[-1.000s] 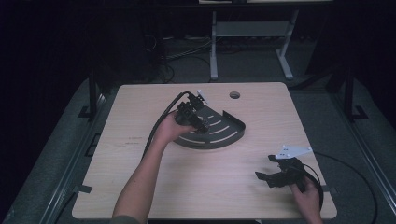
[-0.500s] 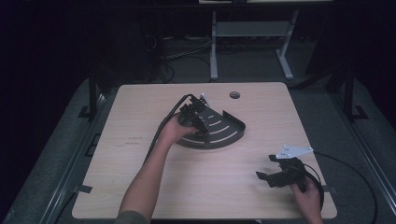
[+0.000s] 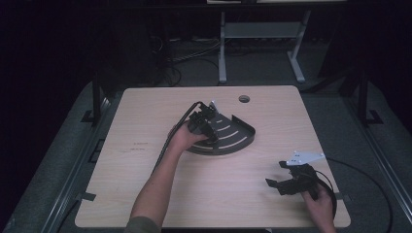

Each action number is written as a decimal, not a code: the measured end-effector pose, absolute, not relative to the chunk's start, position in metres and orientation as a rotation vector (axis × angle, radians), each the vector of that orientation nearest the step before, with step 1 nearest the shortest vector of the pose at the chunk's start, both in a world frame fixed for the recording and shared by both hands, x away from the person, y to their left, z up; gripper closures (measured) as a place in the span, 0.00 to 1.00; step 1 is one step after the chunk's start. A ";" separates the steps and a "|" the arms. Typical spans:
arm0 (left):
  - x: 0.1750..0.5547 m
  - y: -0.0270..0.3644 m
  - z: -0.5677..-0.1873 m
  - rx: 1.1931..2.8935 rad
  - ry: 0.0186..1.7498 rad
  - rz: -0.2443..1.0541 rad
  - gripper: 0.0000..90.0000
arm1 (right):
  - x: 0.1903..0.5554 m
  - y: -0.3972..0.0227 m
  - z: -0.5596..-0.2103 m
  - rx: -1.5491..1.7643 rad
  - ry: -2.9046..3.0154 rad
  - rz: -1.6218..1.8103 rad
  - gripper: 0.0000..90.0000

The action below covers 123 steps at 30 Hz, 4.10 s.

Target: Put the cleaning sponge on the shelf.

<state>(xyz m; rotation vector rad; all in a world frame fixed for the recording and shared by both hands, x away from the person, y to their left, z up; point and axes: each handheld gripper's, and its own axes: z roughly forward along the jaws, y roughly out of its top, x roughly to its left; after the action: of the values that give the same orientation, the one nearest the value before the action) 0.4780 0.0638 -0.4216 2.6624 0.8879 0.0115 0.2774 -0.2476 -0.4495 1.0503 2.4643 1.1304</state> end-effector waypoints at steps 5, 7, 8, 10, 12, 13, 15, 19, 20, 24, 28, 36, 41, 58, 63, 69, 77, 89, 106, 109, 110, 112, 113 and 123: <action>0.479 0.064 -0.426 2.671 0.894 0.008 0.37 | 0.277 -0.247 -0.449 1.047 2.466 1.132 0.15; 0.479 0.063 -0.428 2.671 0.899 0.011 0.37 | 0.277 -0.247 -0.450 1.043 2.467 1.130 0.15; 0.479 0.063 -0.428 2.671 0.899 0.011 0.37 | 0.278 -0.247 -0.449 1.044 2.465 1.132 0.15; 0.479 0.063 -0.428 2.671 0.898 0.013 0.37 | 0.277 -0.247 -0.449 1.048 2.462 1.134 0.15; 0.479 0.063 -0.428 2.673 0.898 0.013 0.36 | 0.277 -0.247 -0.449 1.049 2.461 1.135 0.15; 0.479 0.063 -0.429 2.672 0.900 0.015 0.36 | 0.277 -0.247 -0.449 1.048 2.461 1.134 0.15; 0.479 0.063 -0.429 2.673 0.902 0.022 0.36 | 0.277 -0.246 -0.449 1.041 2.463 1.132 0.15; 0.479 0.063 -0.429 2.672 0.903 0.021 0.35 | 0.277 -0.247 -0.449 1.046 2.460 1.135 0.15; 0.479 0.063 -0.429 2.673 0.902 0.020 0.35 | 0.277 -0.247 -0.449 1.045 2.461 1.135 0.15; 0.478 0.063 -0.428 2.671 0.900 0.020 0.34 | 0.277 -0.245 -0.448 1.048 2.464 1.132 0.15; 0.478 0.065 -0.426 2.656 0.902 0.018 0.33 | 0.277 -0.243 -0.449 1.042 2.472 1.123 0.15; 0.477 0.066 -0.422 2.646 0.902 0.019 0.29 | 0.278 -0.242 -0.449 1.033 2.478 1.123 0.15; 0.477 0.067 -0.420 2.638 0.907 0.021 0.27 | 0.277 -0.242 -0.449 1.037 2.473 1.127 0.15; 0.473 0.068 -0.413 2.634 0.881 0.027 0.27 | 0.280 -0.241 -0.449 1.018 2.475 1.119 0.15; 0.472 0.069 -0.411 2.638 0.884 0.019 0.27 | 0.279 -0.241 -0.448 1.021 2.470 1.122 0.15; 0.469 0.072 -0.407 2.631 0.887 0.023 0.26 | 0.279 -0.241 -0.448 1.011 2.477 1.117 0.15; 0.464 0.076 -0.401 2.625 0.873 0.032 0.26 | 0.279 -0.240 -0.448 1.019 2.475 1.117 0.15; 0.452 0.082 -0.390 2.600 0.848 0.045 0.26 | 0.278 -0.238 -0.448 1.018 2.482 1.102 0.15; 0.426 0.098 -0.385 2.566 0.833 0.045 0.26 | 0.277 -0.235 -0.448 1.011 2.490 1.090 0.15; 0.421 0.104 -0.385 2.551 0.839 0.049 0.26 | 0.276 -0.235 -0.449 1.020 2.488 1.094 0.15; 0.420 0.106 -0.385 2.548 0.838 0.044 0.26 | 0.276 -0.235 -0.449 1.018 2.488 1.094 0.15; 0.418 0.109 -0.385 2.550 0.844 0.046 0.26 | 0.276 -0.236 -0.449 1.019 2.489 1.089 0.15; 0.418 0.111 -0.385 2.549 0.847 0.045 0.26 | 0.276 -0.236 -0.449 1.021 2.489 1.089 0.15; 0.403 0.126 -0.385 2.537 0.842 0.063 0.26 | 0.277 -0.235 -0.450 1.019 2.492 1.084 0.15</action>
<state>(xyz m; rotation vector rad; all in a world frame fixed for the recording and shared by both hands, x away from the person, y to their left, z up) 0.4026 0.1263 -0.3855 2.5368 0.8420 0.0629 0.2766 -0.2351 -0.4505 1.0192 2.4916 1.0842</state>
